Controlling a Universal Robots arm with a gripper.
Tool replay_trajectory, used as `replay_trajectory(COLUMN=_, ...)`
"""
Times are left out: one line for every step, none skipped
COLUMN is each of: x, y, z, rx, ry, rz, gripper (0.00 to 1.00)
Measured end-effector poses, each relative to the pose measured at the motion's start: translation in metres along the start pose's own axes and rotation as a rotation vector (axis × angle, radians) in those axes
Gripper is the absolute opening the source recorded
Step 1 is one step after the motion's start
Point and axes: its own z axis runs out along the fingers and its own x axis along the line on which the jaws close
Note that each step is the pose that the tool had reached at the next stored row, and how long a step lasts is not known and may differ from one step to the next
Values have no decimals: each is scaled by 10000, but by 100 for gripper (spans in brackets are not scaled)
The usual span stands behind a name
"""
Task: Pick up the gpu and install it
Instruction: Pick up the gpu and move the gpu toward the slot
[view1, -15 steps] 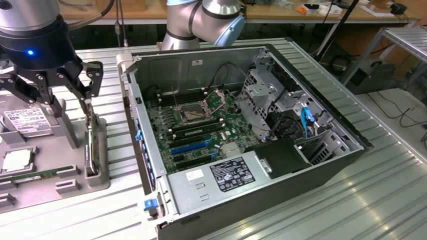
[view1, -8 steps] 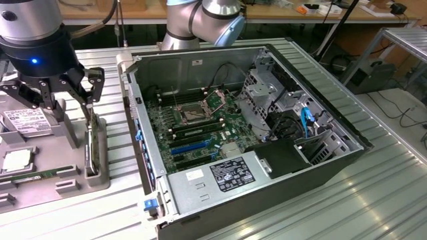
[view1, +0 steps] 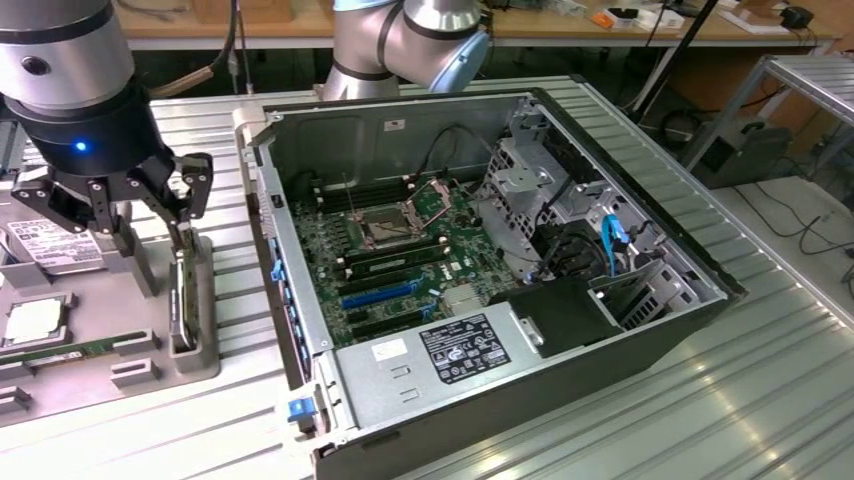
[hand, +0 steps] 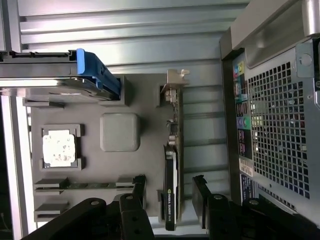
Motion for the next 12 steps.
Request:
replay_trajectory(x=1, y=-2, z=31, rx=0, ry=0, rz=0, gripper=50)
replay_trajectory(x=2, y=-4, z=73, rx=-1, ry=-1, rz=0, gripper=50)
replay_trajectory(x=2, y=-6, z=102, rx=0, ry=0, rz=0, gripper=50)
replay_trajectory(x=3, y=-7, z=119, rx=0, ry=0, rz=0, gripper=50)
replay_trajectory(x=3, y=-8, z=132, rx=0, ry=0, rz=0, gripper=50)
replay_trajectory(x=3, y=-9, z=148, rx=0, ry=-1, rz=0, gripper=50)
replay_trajectory(x=3, y=-10, z=163, rx=-1, ry=-1, rz=0, gripper=50)
replay_trajectory(x=4, y=-11, z=175, rx=0, ry=-1, rz=0, gripper=50)
replay_trajectory(x=3, y=-16, z=184, rx=0, ry=0, rz=-2, gripper=50)
replay_trajectory(x=2, y=-44, z=197, rx=-1, ry=0, rz=0, gripper=50)
replay_trajectory(x=1, y=-54, z=202, rx=0, ry=0, rz=-1, gripper=50)
replay_trajectory(x=1, y=-63, z=210, rx=-1, ry=0, rz=0, gripper=50)
